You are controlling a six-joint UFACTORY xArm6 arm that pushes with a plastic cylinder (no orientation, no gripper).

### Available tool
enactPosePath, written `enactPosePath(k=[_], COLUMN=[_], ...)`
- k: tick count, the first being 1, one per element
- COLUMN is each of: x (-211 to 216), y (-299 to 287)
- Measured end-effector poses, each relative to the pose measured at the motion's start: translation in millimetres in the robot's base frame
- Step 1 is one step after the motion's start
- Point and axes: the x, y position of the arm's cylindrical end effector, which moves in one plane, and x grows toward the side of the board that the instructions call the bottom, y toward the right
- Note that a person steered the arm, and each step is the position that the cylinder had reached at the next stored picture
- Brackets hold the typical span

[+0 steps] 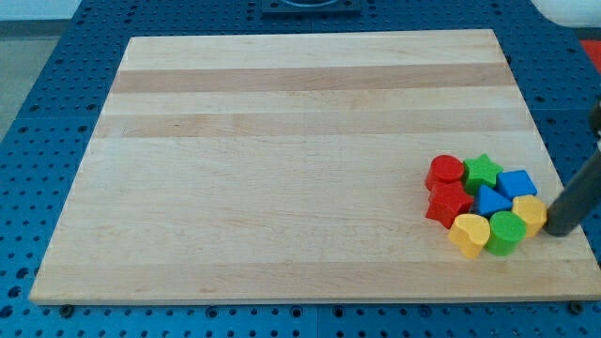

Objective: Place the heart diagonally to the green circle

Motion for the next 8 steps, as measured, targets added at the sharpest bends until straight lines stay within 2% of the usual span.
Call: enactPosePath(k=[1,2,3,5,8], x=[-6.0,-6.0,-4.6,51.8,36.1], y=[-26.5,-20.8,8.5,21.1,-50.6])
